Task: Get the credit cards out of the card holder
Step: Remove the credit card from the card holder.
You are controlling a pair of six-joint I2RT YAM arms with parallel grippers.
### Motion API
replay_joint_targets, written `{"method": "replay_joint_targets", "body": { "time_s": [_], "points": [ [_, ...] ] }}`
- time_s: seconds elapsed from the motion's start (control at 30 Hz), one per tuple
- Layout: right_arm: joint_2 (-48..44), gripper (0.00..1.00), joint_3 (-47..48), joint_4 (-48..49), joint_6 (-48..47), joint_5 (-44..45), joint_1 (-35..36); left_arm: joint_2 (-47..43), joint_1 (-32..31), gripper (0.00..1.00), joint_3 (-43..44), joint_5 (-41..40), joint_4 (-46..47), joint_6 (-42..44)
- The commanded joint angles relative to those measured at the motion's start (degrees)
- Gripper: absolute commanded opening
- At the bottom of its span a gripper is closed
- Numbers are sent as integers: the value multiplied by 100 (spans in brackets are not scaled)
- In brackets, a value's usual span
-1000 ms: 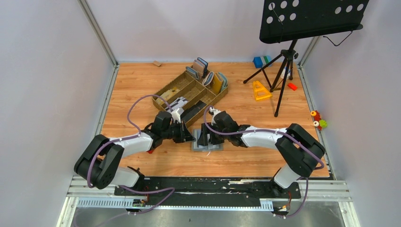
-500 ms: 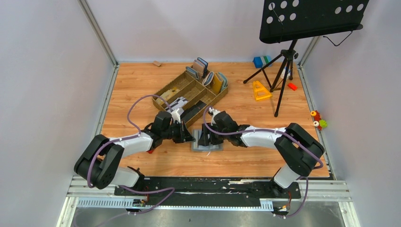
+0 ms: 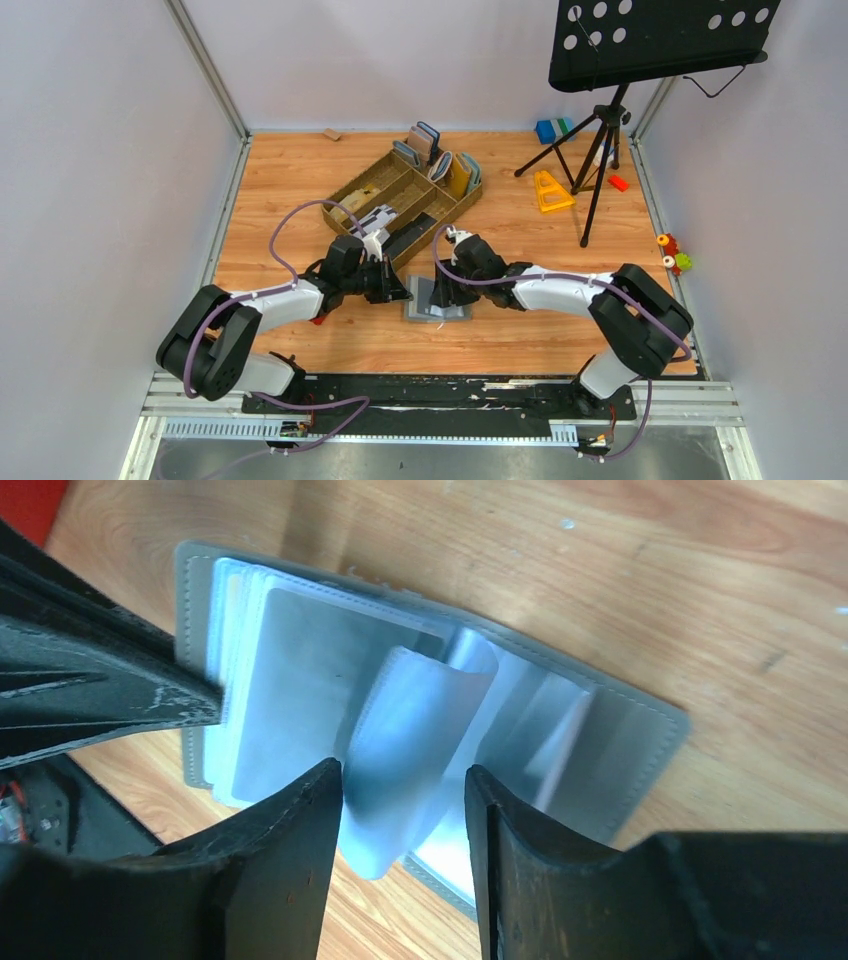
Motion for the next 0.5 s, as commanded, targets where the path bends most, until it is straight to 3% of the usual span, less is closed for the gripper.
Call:
{"method": "replay_joint_targets", "body": {
  "time_s": [0.0, 0.3, 0.47],
  "points": [
    [-291, 50, 157, -743, -404, 869, -62, -182, -8, 7, 184, 8, -101, 218],
    [-749, 56, 341, -1634, -766, 1935, -59, -220, -8, 7, 231, -28, -228, 288],
    [-1096, 68, 478, -2096, -903, 2285, -64, -248, -8, 7, 254, -43, -279, 290]
  ]
}}
